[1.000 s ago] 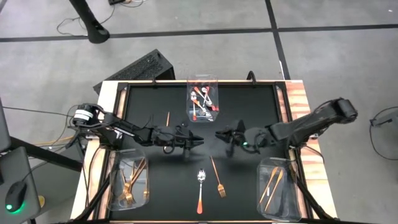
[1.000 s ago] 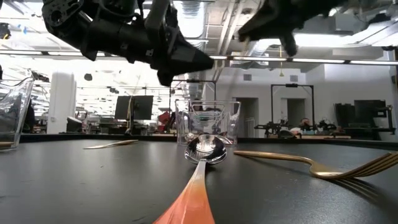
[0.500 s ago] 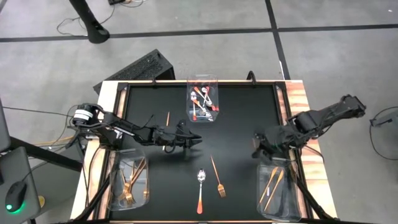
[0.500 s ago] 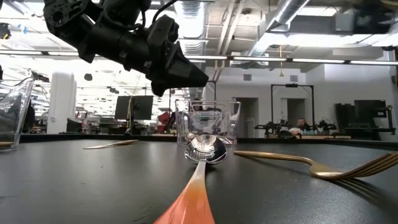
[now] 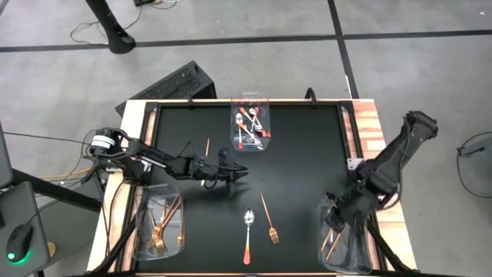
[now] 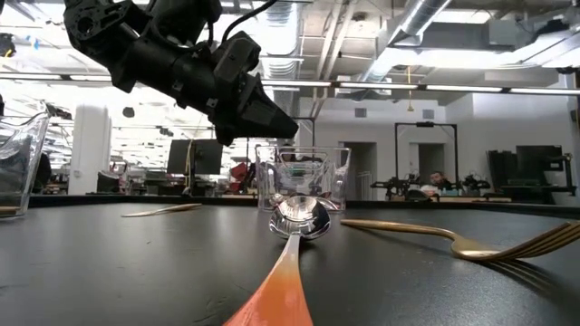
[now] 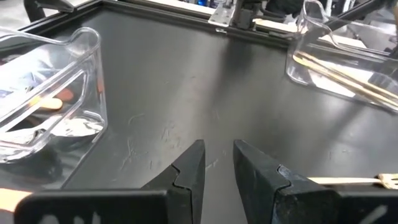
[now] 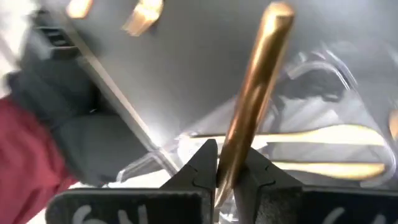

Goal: Sort silverware by color (type)
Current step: Put the gold knife into the bottom right transparent bin, then put the gold fork into the bottom left transparent bin

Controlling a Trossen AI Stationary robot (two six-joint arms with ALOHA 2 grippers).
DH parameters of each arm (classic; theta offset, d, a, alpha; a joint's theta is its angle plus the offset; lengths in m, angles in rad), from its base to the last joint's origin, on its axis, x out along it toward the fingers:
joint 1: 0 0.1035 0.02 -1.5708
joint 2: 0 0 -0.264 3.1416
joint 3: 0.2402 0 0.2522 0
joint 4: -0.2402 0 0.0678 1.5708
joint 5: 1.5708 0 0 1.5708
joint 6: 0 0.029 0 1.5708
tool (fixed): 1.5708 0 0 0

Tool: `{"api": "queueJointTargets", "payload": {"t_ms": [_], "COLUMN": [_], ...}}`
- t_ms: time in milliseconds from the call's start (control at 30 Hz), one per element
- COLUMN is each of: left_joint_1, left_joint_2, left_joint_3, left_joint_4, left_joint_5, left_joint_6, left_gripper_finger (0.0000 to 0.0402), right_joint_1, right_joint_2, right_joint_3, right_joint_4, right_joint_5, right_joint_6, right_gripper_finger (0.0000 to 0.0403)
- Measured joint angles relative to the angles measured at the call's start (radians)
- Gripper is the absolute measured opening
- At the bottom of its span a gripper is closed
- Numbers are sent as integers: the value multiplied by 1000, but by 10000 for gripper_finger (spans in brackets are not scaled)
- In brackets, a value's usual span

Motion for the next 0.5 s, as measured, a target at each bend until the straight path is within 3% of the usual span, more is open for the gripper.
{"api": "queueJointTargets", "payload": {"t_ms": [233, 500], "left_joint_1": [23, 33], "left_joint_2": [0, 0], "left_joint_3": [0, 0], "left_joint_4": [1, 2], "left_joint_5": [0, 11], "left_joint_6": [-7, -30], "left_gripper_finger": [71, 71], "right_joint_1": [63, 70], "right_joint_2": [111, 96], "right_joint_3": [0, 0], "right_joint_4": [-12, -32], "right_joint_5": [0, 25], "right_joint_6": [139, 206], "right_gripper_finger": [93, 152]}}
